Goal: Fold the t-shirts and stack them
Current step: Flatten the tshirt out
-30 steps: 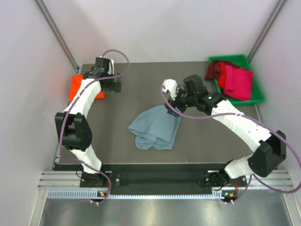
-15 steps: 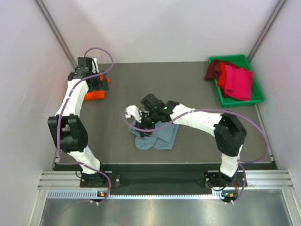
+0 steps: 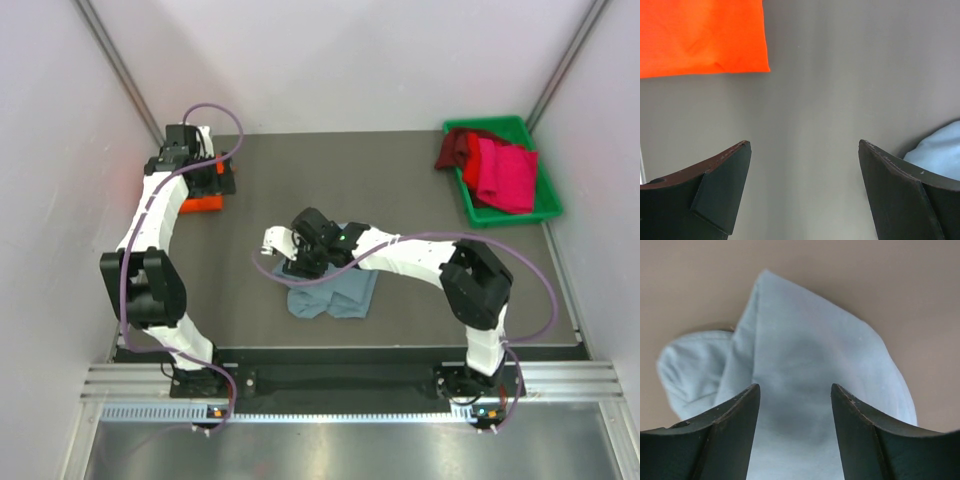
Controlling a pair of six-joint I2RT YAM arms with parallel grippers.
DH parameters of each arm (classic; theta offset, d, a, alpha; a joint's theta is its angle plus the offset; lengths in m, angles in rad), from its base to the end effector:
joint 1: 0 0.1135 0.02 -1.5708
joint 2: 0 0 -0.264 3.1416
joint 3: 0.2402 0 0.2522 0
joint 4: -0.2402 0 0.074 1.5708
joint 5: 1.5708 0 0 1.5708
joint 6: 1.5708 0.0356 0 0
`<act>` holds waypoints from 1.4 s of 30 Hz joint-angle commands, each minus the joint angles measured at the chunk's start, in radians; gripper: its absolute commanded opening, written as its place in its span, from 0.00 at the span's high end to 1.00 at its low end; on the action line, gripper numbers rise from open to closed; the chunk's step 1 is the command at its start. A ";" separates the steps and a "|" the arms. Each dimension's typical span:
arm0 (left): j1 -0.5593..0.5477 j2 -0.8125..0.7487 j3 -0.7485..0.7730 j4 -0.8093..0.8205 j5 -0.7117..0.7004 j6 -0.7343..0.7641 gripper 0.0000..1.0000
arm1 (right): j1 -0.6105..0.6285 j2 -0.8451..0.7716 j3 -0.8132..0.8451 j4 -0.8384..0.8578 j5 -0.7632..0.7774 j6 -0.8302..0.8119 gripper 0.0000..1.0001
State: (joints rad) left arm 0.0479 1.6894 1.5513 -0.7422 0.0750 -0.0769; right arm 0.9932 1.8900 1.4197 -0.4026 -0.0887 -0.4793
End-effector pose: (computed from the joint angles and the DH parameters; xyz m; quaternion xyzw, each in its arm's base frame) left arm 0.3716 0.0151 0.3169 -0.0460 0.9393 -0.0402 0.3376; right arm 0.2260 0.3525 0.2228 -0.6417 0.6855 0.1271 0.3198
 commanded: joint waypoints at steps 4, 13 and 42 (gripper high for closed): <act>-0.002 -0.031 0.012 0.027 0.031 -0.008 0.07 | 0.016 0.024 -0.004 0.019 0.084 -0.032 0.46; 0.000 -0.022 0.012 0.020 0.003 0.009 0.07 | -0.008 0.054 0.038 -0.010 0.119 -0.036 1.00; 0.072 -0.077 0.036 0.038 -0.152 0.014 0.08 | -0.113 0.015 0.491 -0.145 0.144 -0.050 1.00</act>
State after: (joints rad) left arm 0.0776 1.6787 1.5513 -0.7410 -0.0078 -0.0536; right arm 0.8997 1.9984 1.7145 -0.5812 0.0765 -0.4889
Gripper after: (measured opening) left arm 0.926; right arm 0.019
